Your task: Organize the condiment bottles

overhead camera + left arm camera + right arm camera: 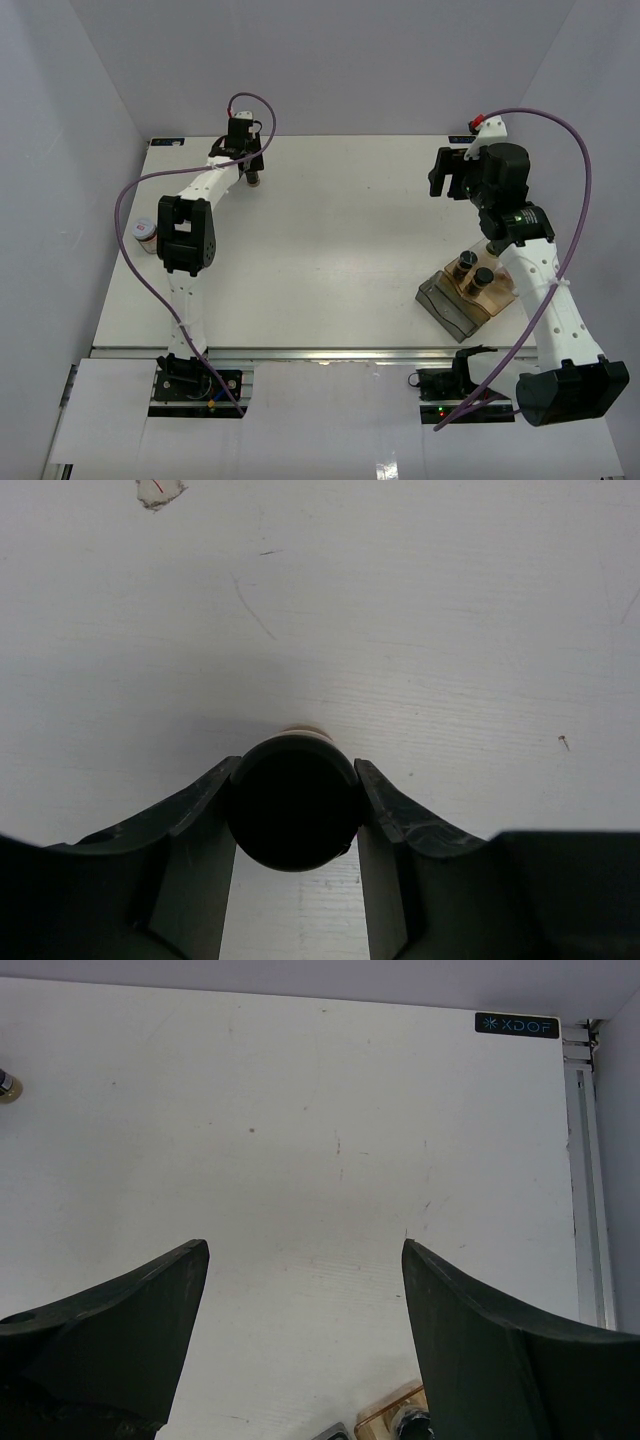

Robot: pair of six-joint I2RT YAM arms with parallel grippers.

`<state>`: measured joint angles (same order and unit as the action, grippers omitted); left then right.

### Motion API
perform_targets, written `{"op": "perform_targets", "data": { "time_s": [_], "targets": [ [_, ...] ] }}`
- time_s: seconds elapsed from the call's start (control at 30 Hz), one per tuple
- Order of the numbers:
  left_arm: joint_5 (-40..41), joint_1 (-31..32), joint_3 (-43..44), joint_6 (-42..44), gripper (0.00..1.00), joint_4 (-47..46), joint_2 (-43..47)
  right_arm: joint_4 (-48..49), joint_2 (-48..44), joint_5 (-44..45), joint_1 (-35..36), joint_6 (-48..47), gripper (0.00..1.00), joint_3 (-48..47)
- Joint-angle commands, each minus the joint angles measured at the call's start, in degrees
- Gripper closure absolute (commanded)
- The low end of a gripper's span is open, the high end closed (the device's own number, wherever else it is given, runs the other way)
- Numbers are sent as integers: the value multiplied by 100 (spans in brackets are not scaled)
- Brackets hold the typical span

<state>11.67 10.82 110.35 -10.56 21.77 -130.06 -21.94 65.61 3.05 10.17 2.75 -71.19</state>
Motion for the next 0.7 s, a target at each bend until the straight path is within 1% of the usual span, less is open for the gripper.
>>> {"op": "perform_targets", "data": {
  "time_s": [0.0,0.13,0.2,0.3,0.47,0.57,0.6,0.63,0.67],
  "targets": [
    [-155,8,-208,-1,70,45,398,291,-236,18,13,-64,16,78],
    [-331,56,-405,-106,86,163,714,282,-348,70,16,-57,16,186],
    [-386,157,-577,-215,91,277,922,313,-420,109,12,-23,17,248],
    [-481,550,-865,-350,98,581,1323,549,-558,-49,20,76,17,517],
    [-445,1508,-1671,-591,99,809,2146,552,-616,-703,40,333,18,796],
    [-376,2271,-2352,-800,99,739,2723,568,-826,-798,173,413,18,1251],
    [-270,2641,-2493,-831,99,723,2940,567,-887,-806,223,445,18,1311],
    [-161,2679,-2622,-906,99,719,2955,545,-933,-804,240,446,18,1344],
    [-97,3078,-2808,-1033,99,679,3100,482,-1001,-781,254,451,18,1344]
  ]
}}
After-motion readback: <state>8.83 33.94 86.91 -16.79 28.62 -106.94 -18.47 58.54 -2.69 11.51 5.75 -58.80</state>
